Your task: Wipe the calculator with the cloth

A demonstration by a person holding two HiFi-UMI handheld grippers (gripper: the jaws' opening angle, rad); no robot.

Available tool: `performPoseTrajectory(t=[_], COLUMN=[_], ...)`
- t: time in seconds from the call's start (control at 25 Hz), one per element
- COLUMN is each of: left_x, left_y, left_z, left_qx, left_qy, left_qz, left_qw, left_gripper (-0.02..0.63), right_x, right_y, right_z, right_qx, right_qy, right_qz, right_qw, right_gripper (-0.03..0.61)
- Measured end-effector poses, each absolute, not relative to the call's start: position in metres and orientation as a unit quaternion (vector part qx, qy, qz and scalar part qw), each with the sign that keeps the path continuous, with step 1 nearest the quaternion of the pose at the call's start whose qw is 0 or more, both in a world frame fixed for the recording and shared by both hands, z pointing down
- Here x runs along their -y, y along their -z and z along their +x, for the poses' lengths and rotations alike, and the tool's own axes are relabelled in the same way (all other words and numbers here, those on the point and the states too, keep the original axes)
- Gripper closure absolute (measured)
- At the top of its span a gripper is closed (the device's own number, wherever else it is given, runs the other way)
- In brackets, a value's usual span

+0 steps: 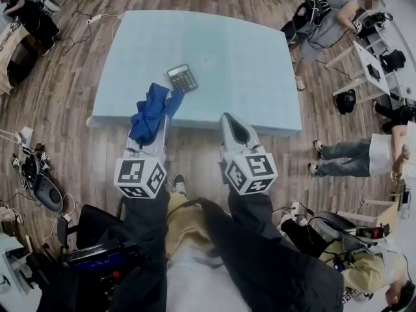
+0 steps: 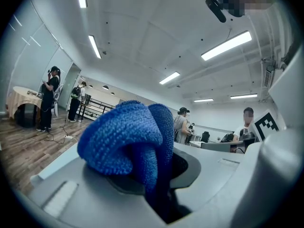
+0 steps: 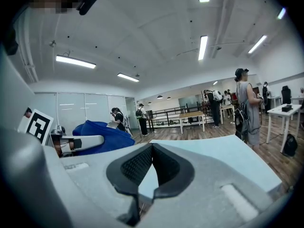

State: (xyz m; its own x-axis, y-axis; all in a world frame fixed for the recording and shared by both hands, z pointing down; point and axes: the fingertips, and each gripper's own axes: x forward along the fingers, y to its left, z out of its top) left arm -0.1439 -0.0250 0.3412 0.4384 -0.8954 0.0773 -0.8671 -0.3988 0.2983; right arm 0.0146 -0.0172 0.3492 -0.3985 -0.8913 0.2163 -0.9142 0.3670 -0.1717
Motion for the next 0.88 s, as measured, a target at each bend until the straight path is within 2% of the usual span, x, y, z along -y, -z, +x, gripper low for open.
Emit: performPoseTrajectory(t=[0.88], left_x=[0.139], left_y=[-0.337], left_z=[-0.113], left_qx=[0.587], left_qy=[0.042], left_qz=[0.797], left_qw=[0.138], left_gripper=[0.545], right_x=[0.14], right_y=[-0.359], right_z=[0.037], right_qx=[0.867], right_qy=[-0.14], right_qz=[0.476], right_qw=[0.052], right_gripper=[0.58])
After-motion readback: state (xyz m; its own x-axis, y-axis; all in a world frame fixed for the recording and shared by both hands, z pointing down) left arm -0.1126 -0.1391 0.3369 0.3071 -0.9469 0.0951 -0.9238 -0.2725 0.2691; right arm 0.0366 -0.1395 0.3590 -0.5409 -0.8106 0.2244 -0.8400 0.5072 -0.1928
